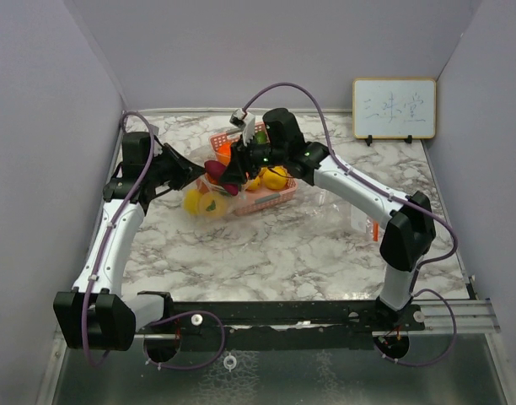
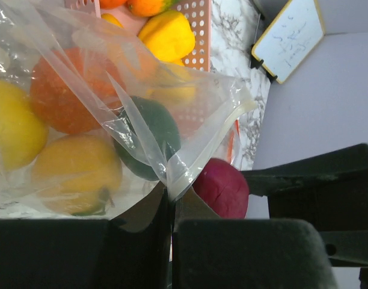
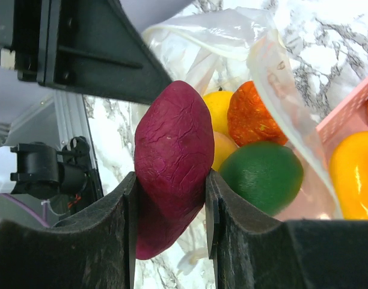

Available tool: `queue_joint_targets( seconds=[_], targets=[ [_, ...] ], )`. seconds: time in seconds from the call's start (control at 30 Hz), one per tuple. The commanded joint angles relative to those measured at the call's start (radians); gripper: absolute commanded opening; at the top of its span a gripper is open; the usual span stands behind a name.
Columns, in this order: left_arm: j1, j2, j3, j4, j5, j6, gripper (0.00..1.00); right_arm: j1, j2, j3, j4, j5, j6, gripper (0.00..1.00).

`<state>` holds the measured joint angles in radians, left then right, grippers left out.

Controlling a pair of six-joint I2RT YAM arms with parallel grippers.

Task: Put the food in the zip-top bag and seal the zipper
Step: Place the fake vegetable in the zipper food storage bag.

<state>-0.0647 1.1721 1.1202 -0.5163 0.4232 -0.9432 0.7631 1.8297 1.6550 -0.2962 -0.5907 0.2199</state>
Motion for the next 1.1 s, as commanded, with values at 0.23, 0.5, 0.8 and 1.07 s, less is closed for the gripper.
queue_joint_targets(
  seconds=[0.23, 0.5, 0.8, 1.07],
  targets=[
    [-0.018, -0.031, -0.057, 0.134, 0.244, 0.034, 0.0, 0.003, 0.107, 0.178, -0.139, 0.159, -0.015, 0.31],
    [-0.018, -0.024, -0.026, 0.116, 0.226, 0.046, 0.0, 0.011, 0.041, 0.067, -0.161, 0.281, -0.075, 0.47],
    [-0.018, -0.011, -0.037, 0.139, 0.216, 0.038, 0.0, 0.012, -0.059, 0.07, -0.161, 0.343, -0.097, 1.0],
    [-0.018, 0.0, -0.031, 0.152, 0.242, 0.058, 0.0, 0.01, -0.222, -0.07, -0.111, 0.208, -0.328, 0.92]
  ],
)
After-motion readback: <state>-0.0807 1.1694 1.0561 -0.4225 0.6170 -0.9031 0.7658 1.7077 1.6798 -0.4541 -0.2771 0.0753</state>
